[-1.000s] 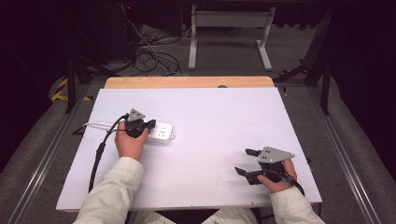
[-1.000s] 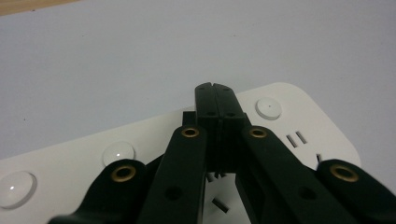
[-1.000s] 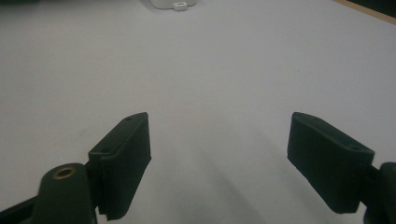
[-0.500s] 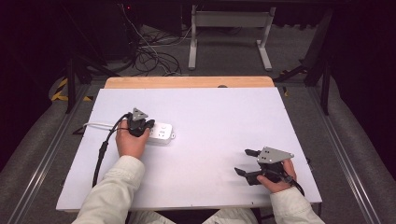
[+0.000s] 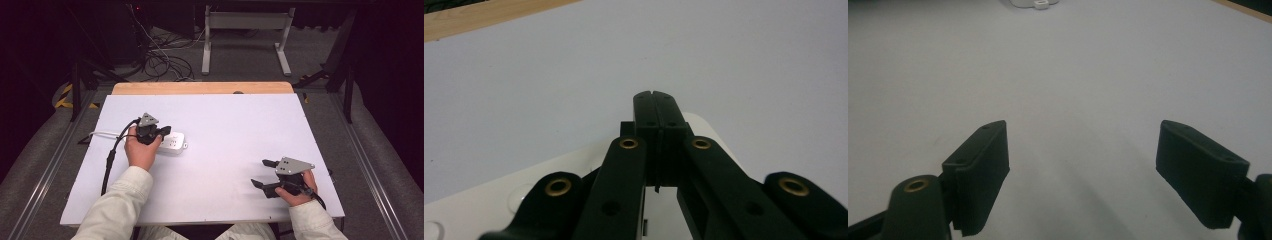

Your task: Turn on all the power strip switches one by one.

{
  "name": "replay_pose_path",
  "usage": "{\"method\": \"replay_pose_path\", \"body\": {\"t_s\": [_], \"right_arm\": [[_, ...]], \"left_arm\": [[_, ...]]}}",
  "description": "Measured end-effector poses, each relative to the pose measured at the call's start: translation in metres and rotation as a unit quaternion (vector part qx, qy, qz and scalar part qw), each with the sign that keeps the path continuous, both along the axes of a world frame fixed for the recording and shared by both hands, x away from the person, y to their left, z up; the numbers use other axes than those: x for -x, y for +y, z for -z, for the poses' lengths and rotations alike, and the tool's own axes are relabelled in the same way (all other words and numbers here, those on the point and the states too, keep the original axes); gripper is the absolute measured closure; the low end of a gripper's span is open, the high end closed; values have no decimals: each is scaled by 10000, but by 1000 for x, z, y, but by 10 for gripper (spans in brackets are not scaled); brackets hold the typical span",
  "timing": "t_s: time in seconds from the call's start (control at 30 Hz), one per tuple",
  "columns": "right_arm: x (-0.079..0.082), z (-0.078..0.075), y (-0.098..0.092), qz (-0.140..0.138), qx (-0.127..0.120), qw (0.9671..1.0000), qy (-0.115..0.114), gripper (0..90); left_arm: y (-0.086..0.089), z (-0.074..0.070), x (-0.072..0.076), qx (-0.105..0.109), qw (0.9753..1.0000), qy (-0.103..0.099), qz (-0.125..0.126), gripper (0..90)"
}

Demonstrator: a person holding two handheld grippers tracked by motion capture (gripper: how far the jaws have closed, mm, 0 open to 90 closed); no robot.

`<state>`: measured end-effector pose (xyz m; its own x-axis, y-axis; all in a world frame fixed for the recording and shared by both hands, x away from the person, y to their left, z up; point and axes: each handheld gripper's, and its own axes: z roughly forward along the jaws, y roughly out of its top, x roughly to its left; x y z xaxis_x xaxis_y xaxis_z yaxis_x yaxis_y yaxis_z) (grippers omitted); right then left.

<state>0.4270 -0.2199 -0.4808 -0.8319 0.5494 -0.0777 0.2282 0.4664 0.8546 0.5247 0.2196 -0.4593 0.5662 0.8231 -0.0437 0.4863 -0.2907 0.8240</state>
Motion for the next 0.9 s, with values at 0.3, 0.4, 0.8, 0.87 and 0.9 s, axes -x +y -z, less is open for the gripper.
{"method": "replay_pose_path", "body": {"t_s": [0.3, 0.4, 0.8, 0.87, 0.9], "right_arm": [[0, 0, -1, -1, -5, 10000, 2, 216], [0, 0, 0, 0, -1, 10000, 5, 216], [0, 0, 0, 2, 3, 10000, -9, 216], [0, 0, 0, -7, 4, 10000, -17, 216], [0, 0, 0, -11, 9, 10000, -17, 216]], "left_arm": [[-11, 7, -2, -157, 9998, 80, 118, 900], [-13, 10, -3, -172, 9997, 123, 133, 900], [-20, 13, -1, -352, 9993, -10, 80, 900], [-20, 14, -1, -374, 9993, -17, 93, 900], [-20, 14, -1, -350, 9993, 2, 105, 900]]}}
